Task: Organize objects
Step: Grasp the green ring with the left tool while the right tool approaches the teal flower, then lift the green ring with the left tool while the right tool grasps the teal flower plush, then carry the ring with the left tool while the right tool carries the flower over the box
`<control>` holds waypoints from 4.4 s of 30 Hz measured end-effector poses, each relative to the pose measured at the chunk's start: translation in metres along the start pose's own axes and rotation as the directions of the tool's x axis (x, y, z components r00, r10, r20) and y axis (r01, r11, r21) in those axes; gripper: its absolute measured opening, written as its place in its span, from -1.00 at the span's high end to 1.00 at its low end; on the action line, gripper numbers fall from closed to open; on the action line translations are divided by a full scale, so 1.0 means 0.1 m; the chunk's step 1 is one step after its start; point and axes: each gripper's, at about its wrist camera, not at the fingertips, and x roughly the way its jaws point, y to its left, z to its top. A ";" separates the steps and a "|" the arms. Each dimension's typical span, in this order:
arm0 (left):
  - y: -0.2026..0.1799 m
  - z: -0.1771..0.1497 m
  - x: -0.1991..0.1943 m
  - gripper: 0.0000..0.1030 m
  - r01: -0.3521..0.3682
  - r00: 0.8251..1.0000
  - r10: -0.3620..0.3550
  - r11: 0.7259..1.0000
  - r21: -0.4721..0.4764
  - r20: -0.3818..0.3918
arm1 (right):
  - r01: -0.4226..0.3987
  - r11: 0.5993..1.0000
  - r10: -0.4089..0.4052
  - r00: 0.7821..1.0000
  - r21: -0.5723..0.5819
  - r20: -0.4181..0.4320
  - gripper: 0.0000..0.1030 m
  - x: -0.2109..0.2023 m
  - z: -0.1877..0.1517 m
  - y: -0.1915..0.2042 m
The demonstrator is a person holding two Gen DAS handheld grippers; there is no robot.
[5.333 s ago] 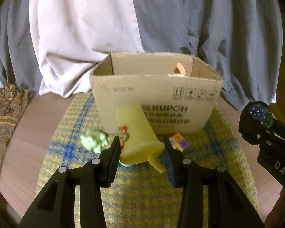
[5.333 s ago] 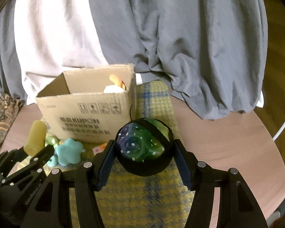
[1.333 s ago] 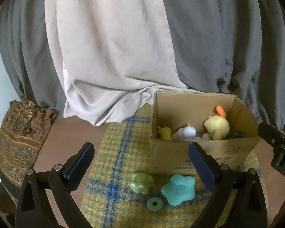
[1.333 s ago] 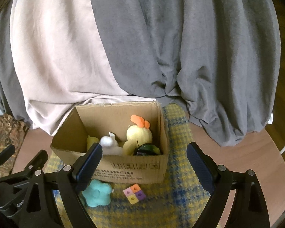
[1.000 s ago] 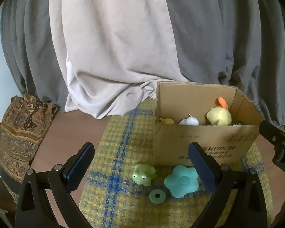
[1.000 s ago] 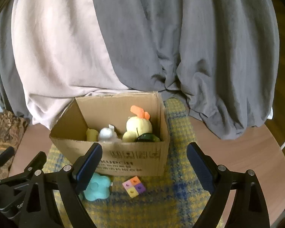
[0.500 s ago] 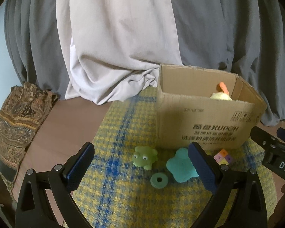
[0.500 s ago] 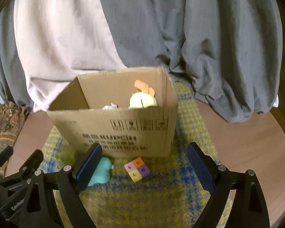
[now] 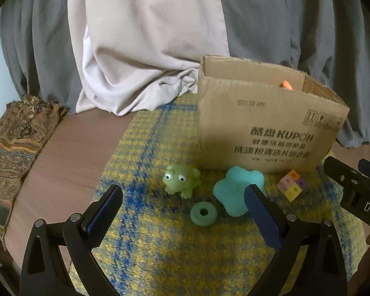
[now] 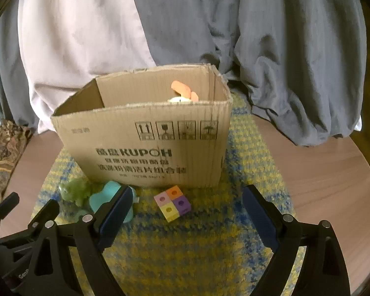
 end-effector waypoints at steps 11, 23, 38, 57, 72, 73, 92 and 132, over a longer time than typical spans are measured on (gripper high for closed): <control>-0.02 -0.17 0.21 -0.94 0.010 0.999 -0.008 1.000 0.027 -0.047 | 0.017 1.000 -0.017 1.000 -0.014 -0.026 -0.76 0.14 -0.13 0.02; -0.08 -0.29 0.48 -0.49 0.026 0.992 -0.021 0.999 0.040 -0.127 | 0.040 0.999 -0.041 0.998 -0.024 -0.051 -0.76 0.29 -0.20 -0.01; -0.14 -0.32 0.78 0.03 0.069 0.978 -0.063 0.997 0.019 -0.199 | 0.052 0.998 -0.053 0.996 -0.022 -0.066 -0.76 0.40 -0.18 -0.06; -0.02 -0.30 0.64 0.32 0.081 0.981 -0.079 0.997 0.003 -0.175 | 0.033 0.999 -0.035 0.998 -0.038 -0.048 -0.76 0.32 -0.20 0.08; 0.50 -0.33 0.50 0.32 0.020 0.988 -0.028 0.998 -0.052 -0.151 | -0.062 0.993 0.054 0.995 -0.103 -0.079 -0.76 0.41 -0.25 0.66; 0.54 -0.34 0.48 0.32 0.013 0.989 -0.021 0.998 -0.056 -0.148 | -0.069 0.992 0.060 0.994 -0.109 -0.086 -0.76 0.43 -0.26 0.70; 0.80 -0.38 0.60 0.32 -0.021 0.986 0.004 0.995 -0.096 -0.166 | -0.099 0.979 0.062 0.977 -0.179 -0.203 -0.87 0.91 -0.31 1.13; 0.58 -0.24 0.34 0.32 0.000 0.994 -0.006 0.999 -0.050 -0.109 | -0.122 0.981 0.102 0.986 -0.154 -0.131 -0.16 0.51 -0.32 0.95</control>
